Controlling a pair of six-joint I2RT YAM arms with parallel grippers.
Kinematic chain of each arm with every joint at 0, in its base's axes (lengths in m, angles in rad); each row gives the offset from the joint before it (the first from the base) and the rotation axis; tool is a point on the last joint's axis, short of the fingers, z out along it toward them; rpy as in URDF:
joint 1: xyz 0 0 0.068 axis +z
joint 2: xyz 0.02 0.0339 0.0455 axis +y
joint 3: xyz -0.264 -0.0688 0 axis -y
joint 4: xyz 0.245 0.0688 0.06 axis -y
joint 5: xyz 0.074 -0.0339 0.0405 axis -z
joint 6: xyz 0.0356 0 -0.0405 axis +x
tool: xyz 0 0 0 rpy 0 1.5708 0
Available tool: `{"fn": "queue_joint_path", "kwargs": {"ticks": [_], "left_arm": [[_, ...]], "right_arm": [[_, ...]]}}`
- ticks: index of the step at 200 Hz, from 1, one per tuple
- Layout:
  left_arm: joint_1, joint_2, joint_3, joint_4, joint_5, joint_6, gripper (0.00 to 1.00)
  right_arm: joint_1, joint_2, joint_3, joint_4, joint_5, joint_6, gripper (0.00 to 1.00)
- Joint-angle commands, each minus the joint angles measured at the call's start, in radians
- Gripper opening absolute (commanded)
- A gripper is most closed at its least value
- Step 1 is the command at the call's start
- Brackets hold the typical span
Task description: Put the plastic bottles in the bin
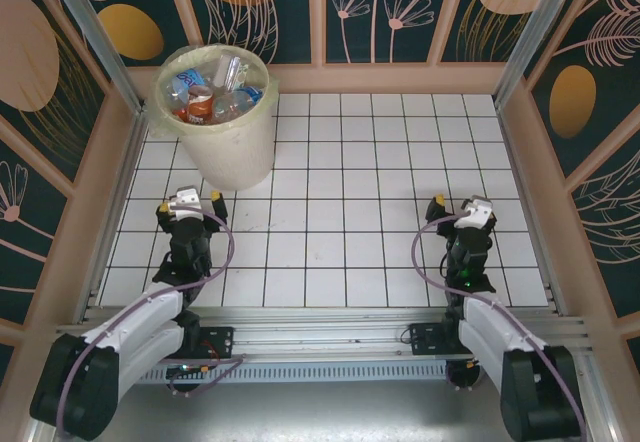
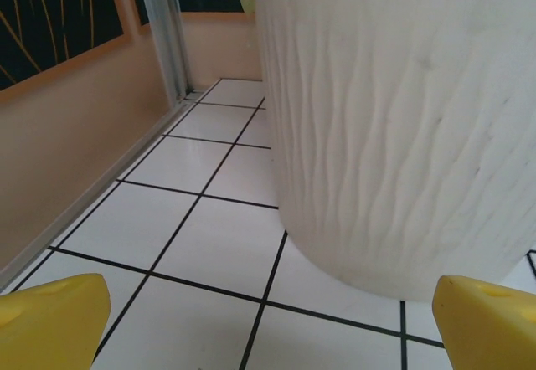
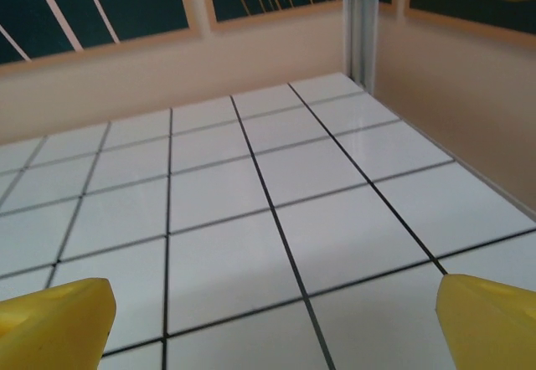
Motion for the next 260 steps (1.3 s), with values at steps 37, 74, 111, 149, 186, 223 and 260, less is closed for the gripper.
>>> {"fn": "queue_joint_path", "kwargs": {"ticks": [37,74,111,149,186,223,260], "left_arm": [[0.069,0.218,-0.038,0.443,0.004,0.064,0.99],[0.123,0.374,-0.041,0.621,0.1,0.068,0.99],[0.159,0.5,-0.001,0.733,0.159,0.136,0.99],[0.26,0.595,-0.017,0.821,0.274,0.045,0.99],[0.267,0.628,0.04,0.746,0.294,0.046,0.99],[0.295,0.626,0.063,0.693,0.346,0.029,0.99],[0.3,0.625,0.061,0.693,0.358,0.026,0.99]], "right_arm": [[-0.083,0.301,0.028,0.392,-0.081,-0.042,0.99],[-0.119,0.452,0.1,0.465,-0.18,-0.053,0.99],[-0.123,0.654,0.093,0.685,-0.255,-0.039,0.99],[-0.12,0.71,0.227,0.482,-0.274,-0.056,0.99],[-0.127,0.714,0.221,0.5,-0.292,-0.052,0.99],[-0.126,0.713,0.223,0.496,-0.294,-0.052,0.99],[-0.129,0.713,0.225,0.491,-0.299,-0.051,0.99]]}}
